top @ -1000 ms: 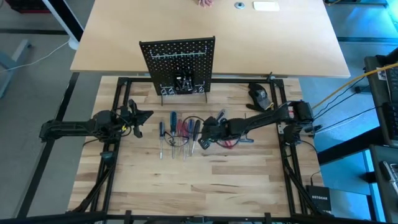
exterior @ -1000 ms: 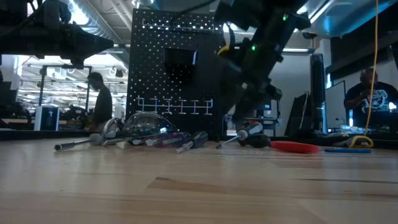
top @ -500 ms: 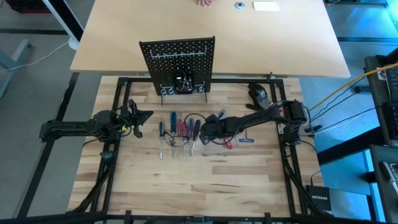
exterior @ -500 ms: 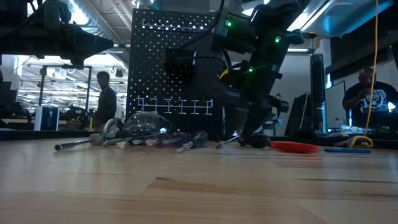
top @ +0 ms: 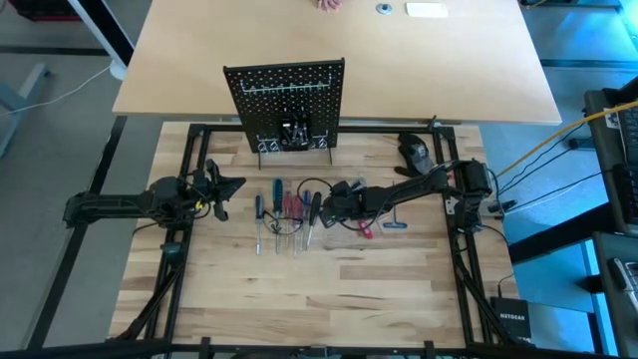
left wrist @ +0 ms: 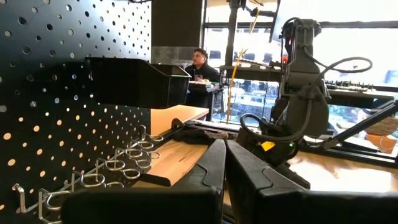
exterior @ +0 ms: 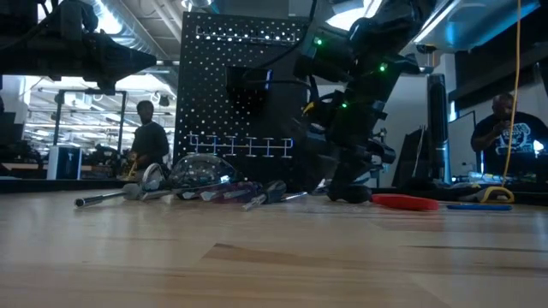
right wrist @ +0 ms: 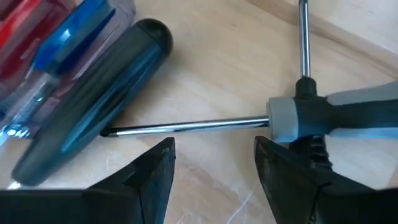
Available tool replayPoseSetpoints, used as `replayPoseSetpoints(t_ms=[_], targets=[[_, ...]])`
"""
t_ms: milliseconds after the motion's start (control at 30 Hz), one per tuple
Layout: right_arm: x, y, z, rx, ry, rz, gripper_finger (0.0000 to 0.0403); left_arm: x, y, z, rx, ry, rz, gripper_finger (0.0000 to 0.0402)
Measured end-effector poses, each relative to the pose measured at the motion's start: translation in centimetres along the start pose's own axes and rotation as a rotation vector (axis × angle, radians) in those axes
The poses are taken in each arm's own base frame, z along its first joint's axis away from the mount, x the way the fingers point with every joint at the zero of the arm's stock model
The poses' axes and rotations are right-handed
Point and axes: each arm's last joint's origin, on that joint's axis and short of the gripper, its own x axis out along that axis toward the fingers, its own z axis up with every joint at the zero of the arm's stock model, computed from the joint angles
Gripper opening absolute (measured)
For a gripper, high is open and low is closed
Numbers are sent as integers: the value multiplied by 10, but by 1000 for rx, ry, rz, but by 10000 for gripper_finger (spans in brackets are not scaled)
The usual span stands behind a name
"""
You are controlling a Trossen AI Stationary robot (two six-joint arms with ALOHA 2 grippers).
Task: Hang tools onto peg board
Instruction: Hang the black and grey screwdriver on the peg board
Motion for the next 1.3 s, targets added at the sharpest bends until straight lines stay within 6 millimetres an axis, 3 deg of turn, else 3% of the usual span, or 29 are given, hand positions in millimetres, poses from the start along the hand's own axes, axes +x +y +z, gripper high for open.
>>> replayPoseSetpoints(t_ms=[100,333,567,833,1300], targets=[[0,0,-1,-21,6,4,220,0,0,0,0,0,0,1],[-2,1,-4,-69,209,127,220,0,0,0,0,-1,0,1],[-9,9,2,-90,247,160,220,0,0,0,0,0,0,1],[-17,25,26,-188,-33,149,220,0,0,0,0,-1,0,1],[1,9,10,-177,-102,103,220,0,0,0,0,0,0,1]])
